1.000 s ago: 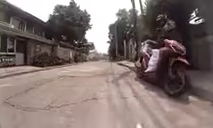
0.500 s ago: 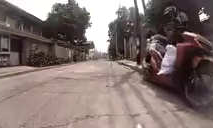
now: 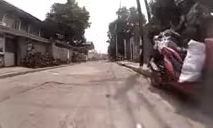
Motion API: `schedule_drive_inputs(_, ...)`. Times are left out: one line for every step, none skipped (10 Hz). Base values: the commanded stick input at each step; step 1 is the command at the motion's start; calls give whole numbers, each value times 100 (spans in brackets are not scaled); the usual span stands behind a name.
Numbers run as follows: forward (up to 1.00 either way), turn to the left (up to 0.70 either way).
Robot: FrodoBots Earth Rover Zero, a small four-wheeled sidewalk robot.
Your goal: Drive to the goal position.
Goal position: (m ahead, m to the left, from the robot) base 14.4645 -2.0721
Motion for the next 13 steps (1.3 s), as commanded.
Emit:
schedule_drive_inputs(100,0)
schedule_drive_inputs(100,0)
schedule_drive_inputs(100,-8)
schedule_drive_inputs(100,-16)
schedule_drive_inputs(100,-9)
schedule_drive_inputs(100,0)
schedule_drive_inputs(100,0)
schedule_drive_inputs(100,-13)
schedule_drive_inputs(100,0)
schedule_drive_inputs(100,-9)
schedule_drive_inputs(100,-15)
schedule_drive_inputs(100,0)
schedule_drive_inputs(100,0)
